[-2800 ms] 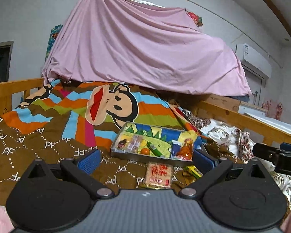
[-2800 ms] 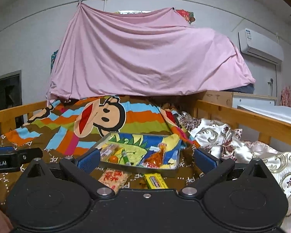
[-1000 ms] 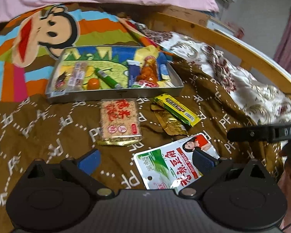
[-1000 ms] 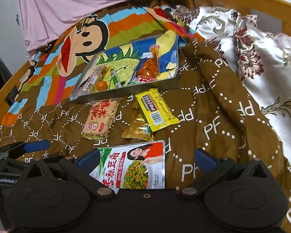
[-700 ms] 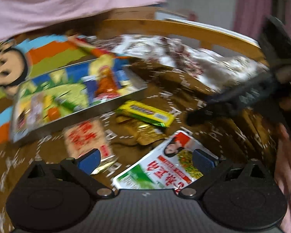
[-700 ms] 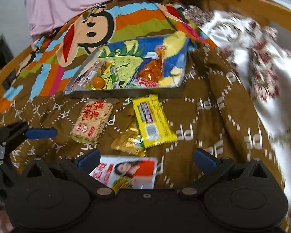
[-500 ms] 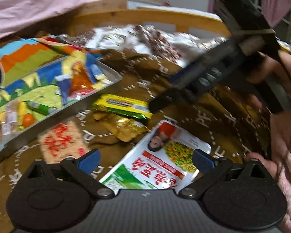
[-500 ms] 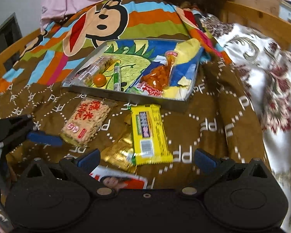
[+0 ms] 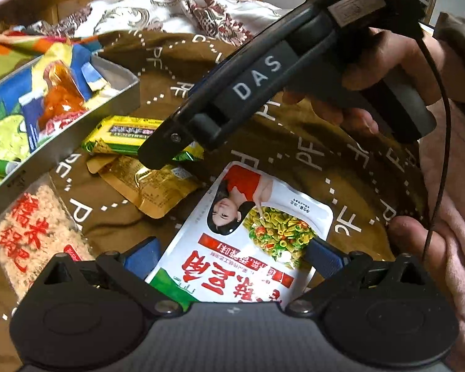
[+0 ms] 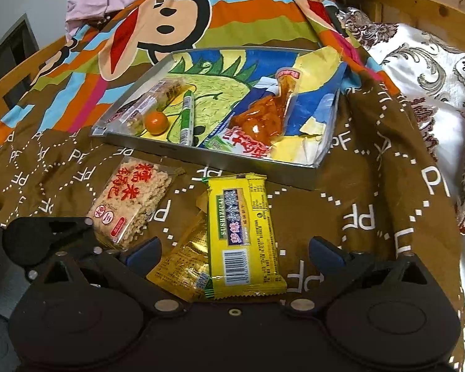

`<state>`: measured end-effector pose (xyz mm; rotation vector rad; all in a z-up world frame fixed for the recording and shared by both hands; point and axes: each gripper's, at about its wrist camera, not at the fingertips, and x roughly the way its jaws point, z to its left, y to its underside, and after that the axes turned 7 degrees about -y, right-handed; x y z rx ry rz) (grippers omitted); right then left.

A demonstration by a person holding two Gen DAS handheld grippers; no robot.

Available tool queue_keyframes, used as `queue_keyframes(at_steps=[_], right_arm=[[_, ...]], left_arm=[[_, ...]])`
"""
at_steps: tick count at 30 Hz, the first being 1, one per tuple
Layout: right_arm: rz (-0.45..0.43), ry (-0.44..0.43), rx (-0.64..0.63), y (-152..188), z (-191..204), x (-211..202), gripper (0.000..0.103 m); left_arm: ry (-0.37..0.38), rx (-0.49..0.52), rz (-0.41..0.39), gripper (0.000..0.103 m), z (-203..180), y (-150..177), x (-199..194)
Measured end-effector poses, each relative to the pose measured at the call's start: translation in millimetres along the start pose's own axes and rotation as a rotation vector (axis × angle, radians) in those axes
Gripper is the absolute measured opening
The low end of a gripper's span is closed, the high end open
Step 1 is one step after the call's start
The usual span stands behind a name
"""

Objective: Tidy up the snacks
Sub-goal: 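Grasp the white-green pea packet with the left gripper while the right grasps the yellow wafer bar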

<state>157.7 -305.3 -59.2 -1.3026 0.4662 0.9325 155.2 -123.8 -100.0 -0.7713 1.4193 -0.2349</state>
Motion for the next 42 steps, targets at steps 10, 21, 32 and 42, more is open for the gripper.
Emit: queue_keyframes(at_steps=[10, 21, 32, 42], right_arm=[[0.045, 0.014, -0.009, 3.4, 0.6, 16.5, 0.099], [0.021, 0.022, 0.055, 7.4, -7.5, 14.5, 0.071], [0.020, 0.058, 0.040, 16.9, 9.3, 6.0, 0.051], [0.059, 0.167, -0.157, 36.2, 35.1, -3.9, 0.050]], left_arm=[[0.017, 0.058, 0.065, 0.103, 0.0, 2.2, -1.2], [-0.119, 0.196, 0.117, 0.103, -30.7, 5.6, 9.3], [-0.212, 0.056, 0.139, 0.097, -40.9, 8.1, 2.1], [-0.316, -0.137, 0.169, 0.088, -54.5, 13.5, -11.8]])
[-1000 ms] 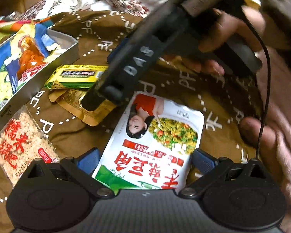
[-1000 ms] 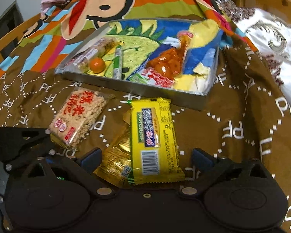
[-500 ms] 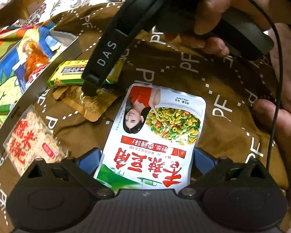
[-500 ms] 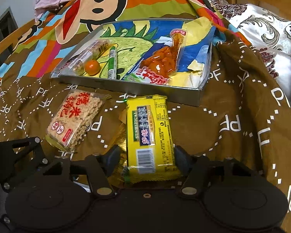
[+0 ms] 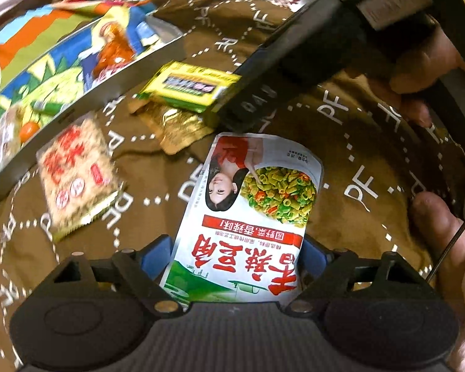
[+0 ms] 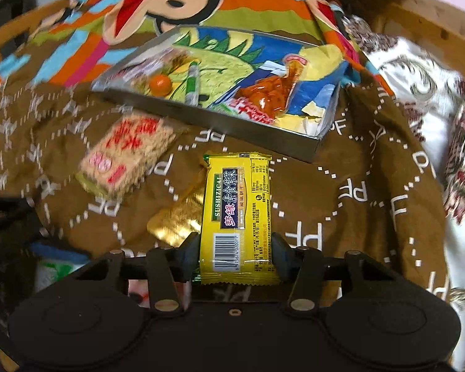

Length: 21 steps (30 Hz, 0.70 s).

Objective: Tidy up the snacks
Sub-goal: 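Grasp the white-green pea packet with the left gripper while the right grasps the yellow wafer bar, then carry the pea packet and wafer bar over the dinosaur tray with both grippers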

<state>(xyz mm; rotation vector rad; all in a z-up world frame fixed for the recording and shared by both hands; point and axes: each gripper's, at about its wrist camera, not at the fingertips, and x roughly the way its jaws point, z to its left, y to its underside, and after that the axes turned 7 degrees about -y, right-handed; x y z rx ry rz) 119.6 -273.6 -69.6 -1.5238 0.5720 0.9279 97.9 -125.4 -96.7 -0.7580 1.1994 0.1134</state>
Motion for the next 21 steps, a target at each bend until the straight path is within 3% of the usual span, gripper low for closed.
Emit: queue_keyframes(at_steps=[6, 11, 21], right_arm=[[0.020, 0.030, -0.069, 11.3, 11.5, -5.8, 0.050], [0.018, 0.028, -0.043, 17.8, 16.8, -13.6, 0.050], [-0.093, 0.151, -0.038, 19.1, 19.9, -30.7, 0.050]], left_arm=[[-0.033, -0.096, -0.002, 0.083, 3.1, 10.3, -14.1], [-0.053, -0.201, -0.012, 0.082, 11.9, 16.1, -23.6], [-0.038, -0.387, -0.105, 0.082, 40.3, 26.0, -43.7]])
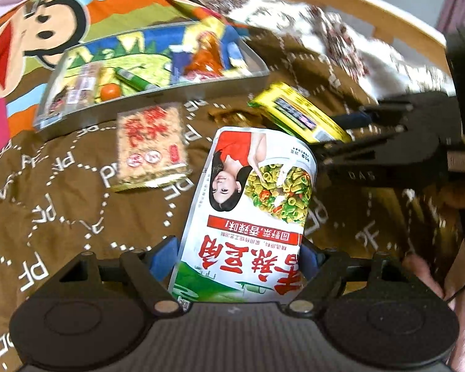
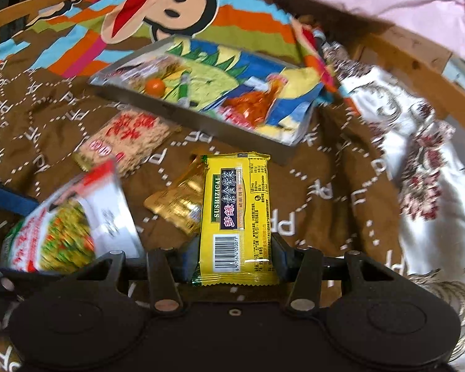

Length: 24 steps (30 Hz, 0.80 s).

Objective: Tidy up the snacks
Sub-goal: 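Carry the pea packet and wafer bar over the dinosaur tray with both grippers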

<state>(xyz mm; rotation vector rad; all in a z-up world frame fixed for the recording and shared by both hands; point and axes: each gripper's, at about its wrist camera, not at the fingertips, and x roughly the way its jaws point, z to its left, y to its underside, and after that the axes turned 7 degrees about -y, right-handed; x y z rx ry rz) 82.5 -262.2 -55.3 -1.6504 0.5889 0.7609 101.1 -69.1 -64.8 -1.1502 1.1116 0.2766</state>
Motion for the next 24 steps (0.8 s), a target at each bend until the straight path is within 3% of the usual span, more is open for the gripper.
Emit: queue_keyframes(at_steps=[10, 15, 18, 24], right_arm=[[-0.144, 0.046, -0.084, -5.8, 15.3, -19.1, 0.050], [-0.217, 0.109, -0.137, -15.1, 28.9, -30.4, 0.050], [-0.289, 0.176, -0.246, -16.2, 43.4, -35.3, 0.050], [-0.412, 0.284, -0.357, -17.2, 58.7, -37.3, 0.050]], left_arm=[[-0.021, -0.140, -0.197, 0.082, 23.9, -9.6, -24.0], [-0.054, -0.230, -0.324, 0.082, 35.2, -19.4, -35.1], [-0.046, -0.308, -0.384, 0.082, 46.0, -26.6, -37.4], [-0.119, -0.402, -0.487, 0.082, 62.9, -40.3, -40.1]])
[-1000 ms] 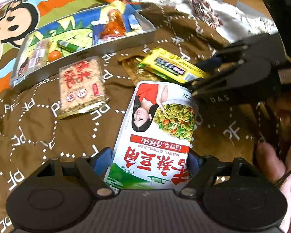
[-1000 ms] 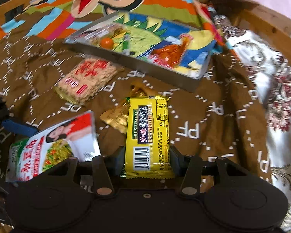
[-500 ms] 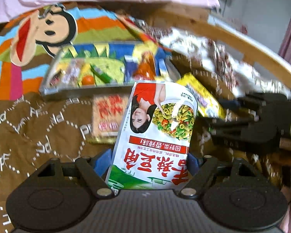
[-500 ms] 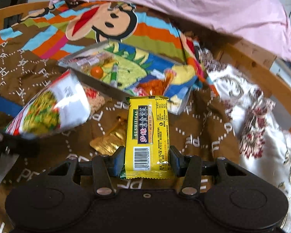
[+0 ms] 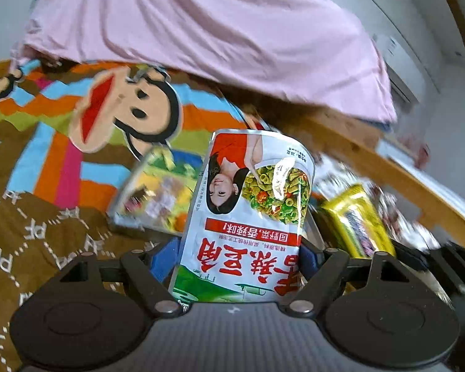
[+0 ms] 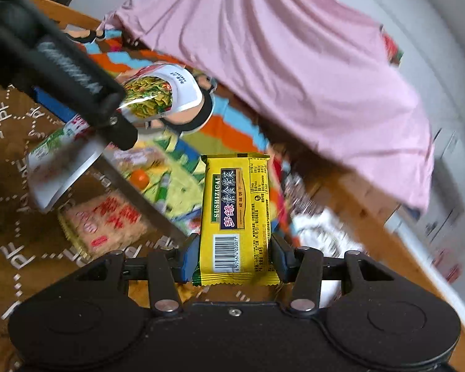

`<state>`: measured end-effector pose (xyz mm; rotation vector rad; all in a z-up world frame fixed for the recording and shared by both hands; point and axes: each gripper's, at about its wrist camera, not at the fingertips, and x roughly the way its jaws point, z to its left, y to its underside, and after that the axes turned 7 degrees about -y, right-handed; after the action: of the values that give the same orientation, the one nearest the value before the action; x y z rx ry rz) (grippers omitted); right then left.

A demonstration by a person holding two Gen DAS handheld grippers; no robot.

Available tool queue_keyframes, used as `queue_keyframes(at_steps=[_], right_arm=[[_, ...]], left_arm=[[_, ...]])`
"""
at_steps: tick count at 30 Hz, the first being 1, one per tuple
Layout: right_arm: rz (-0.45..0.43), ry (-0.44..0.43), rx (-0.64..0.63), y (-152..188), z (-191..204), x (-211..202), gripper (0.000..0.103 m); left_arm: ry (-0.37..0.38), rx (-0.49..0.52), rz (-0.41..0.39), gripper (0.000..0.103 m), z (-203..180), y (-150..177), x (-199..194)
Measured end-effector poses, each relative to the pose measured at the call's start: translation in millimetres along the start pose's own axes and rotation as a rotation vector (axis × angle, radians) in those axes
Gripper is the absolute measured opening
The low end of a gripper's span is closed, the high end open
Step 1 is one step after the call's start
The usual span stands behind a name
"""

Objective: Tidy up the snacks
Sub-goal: 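Carry the pea packet and wafer bar over the dinosaur tray with both grippers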

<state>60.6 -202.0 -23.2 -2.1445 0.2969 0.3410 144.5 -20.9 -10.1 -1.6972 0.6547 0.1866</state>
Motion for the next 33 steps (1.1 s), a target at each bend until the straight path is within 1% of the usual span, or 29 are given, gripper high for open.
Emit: queue_keyframes(at_steps=[3, 9, 12, 15, 17, 23, 27, 31, 32, 33], right_arm=[[-0.058, 0.042, -0.022, -3.7, 3.9, 4.3, 0.050], [-0.134, 0.108, -0.001, -9.6, 5.8, 22.7, 0.050], [-0.139, 0.136, 0.020, -11.4, 4.6, 42.4, 0.050], [-0.108, 0.146, 0.060, -8.9, 2.3, 64.0, 0.050], [-0.089, 0.146, 0.105, -5.2, -1.5, 79.5, 0.050], [-0.041, 0.164, 0.174, 1.7, -6.5, 120.5, 0.050], [-0.033, 0.164, 0.230, 1.9, -8.8, 141.4, 0.050], [-0.024, 0.125, 0.264, 0.1, -9.7, 158.2, 0.050], [-0.019, 0.112, 0.266, -0.3, -8.9, 161.2, 0.050], [-0.015, 0.098, 0.266, -0.6, -7.6, 163.9, 0.050]], left_arm=[[-0.035, -0.006, -0.048, 0.082, 1.9, -7.1, 4.2], [-0.081, 0.006, -0.145, 0.082, -1.4, -20.5, 18.1], [-0.103, -0.002, -0.190, 0.082, -3.0, -25.8, 29.9], [-0.112, -0.013, -0.235, 0.082, -4.8, -28.0, 43.7], [-0.114, 0.007, -0.257, 0.082, -9.3, -29.5, 53.4], [-0.084, 0.063, -0.225, 0.082, -18.6, -28.2, 94.6], [-0.089, 0.051, -0.195, 0.082, -14.0, -26.5, 118.1], [-0.111, 0.046, -0.159, 0.082, -10.8, -29.5, 136.4], [-0.120, 0.051, -0.143, 0.082, -10.6, -30.0, 140.9], [-0.128, 0.066, -0.105, 0.082, -10.8, -31.0, 147.6]])
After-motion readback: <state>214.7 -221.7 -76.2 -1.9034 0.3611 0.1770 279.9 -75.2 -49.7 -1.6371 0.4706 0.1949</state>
